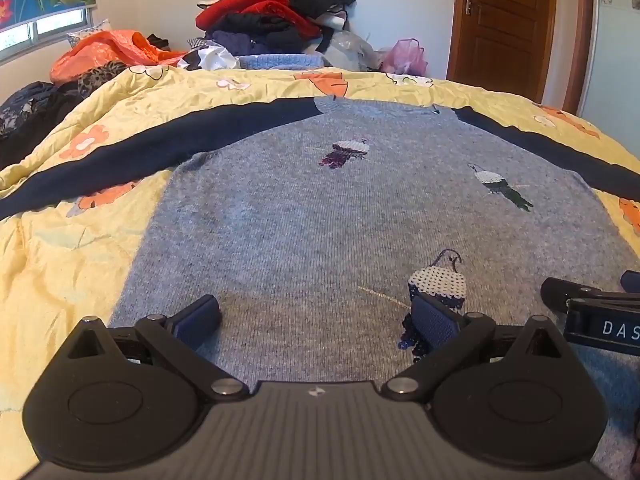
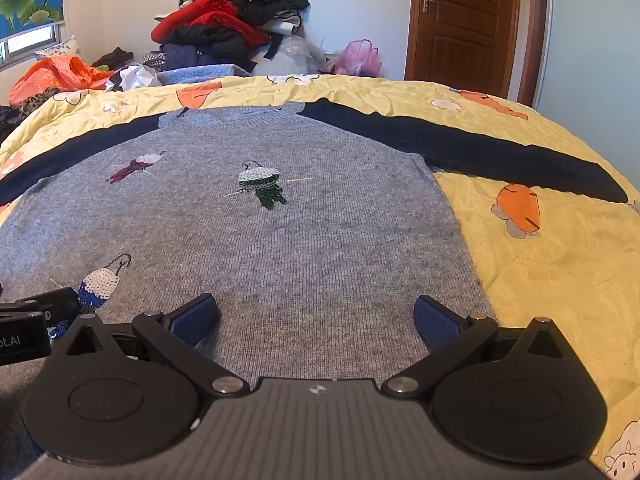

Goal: Fold small clothes

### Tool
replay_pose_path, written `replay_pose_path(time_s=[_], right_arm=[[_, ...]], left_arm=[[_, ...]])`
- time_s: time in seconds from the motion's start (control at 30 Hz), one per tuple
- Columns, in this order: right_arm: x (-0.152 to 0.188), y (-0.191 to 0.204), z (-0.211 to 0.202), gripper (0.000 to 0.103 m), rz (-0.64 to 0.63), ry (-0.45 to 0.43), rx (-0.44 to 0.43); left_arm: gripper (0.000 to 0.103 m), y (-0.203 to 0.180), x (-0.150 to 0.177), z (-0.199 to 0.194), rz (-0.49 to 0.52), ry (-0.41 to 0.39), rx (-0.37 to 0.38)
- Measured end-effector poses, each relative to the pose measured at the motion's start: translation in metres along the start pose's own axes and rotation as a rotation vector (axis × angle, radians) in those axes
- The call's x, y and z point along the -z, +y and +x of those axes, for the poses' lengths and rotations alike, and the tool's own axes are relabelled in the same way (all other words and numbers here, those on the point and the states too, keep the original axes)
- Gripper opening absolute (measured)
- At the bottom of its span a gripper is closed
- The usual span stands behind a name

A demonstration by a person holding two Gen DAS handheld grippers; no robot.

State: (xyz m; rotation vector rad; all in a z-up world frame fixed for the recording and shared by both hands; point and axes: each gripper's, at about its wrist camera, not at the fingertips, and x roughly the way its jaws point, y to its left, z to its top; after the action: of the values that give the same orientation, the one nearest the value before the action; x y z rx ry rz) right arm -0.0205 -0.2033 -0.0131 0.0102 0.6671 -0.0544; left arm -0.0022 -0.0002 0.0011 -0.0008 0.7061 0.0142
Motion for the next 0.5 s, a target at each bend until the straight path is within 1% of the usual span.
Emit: replay_pose_path(time_s=[0.5], right_arm=[[0.0001, 0.0001, -0.0002, 0.103, -0.001, 0.000, 0.001]], left_arm=[[0.103, 0.0009, 0.0004, -0.0009, -0.003, -0.001, 0.003]])
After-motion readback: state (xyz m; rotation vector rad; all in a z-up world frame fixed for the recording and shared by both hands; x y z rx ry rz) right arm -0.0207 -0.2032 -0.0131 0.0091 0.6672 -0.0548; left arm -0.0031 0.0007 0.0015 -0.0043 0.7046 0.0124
